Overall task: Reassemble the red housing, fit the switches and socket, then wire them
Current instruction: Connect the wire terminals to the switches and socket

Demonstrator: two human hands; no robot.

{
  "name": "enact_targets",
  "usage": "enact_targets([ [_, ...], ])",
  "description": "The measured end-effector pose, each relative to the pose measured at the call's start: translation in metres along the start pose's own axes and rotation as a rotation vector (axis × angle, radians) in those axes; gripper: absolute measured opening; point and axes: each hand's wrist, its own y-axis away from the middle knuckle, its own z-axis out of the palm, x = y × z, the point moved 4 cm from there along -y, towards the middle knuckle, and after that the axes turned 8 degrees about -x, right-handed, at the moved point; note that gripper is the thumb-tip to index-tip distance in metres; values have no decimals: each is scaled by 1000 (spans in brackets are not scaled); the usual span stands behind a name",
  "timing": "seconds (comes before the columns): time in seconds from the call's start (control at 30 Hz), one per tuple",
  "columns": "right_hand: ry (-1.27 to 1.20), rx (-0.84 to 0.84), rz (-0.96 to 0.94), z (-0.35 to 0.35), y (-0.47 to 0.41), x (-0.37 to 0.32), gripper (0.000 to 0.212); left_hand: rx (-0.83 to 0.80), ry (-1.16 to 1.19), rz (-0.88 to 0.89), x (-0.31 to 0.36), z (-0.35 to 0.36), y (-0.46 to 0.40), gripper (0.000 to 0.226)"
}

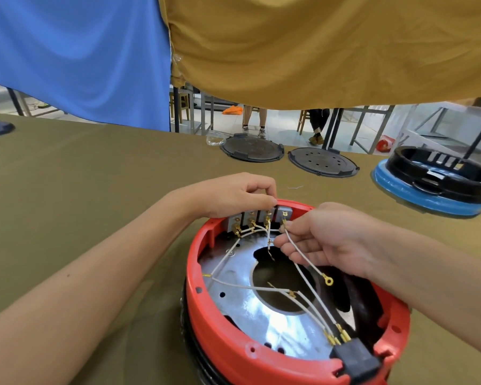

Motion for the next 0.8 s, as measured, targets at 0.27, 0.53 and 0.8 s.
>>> enact_targets([
  [0.27,101,118,-90,1,5,-2,16,-7,-30,-12,-2,-1,0,18],
  [0.53,406,286,-229,-3,6,-5,26,-6,-34,-32,-3,0,-1,18],
  [0.8,754,392,-293,-5,10,-10,21,-16,-35,-21,-2,0,-2,18],
])
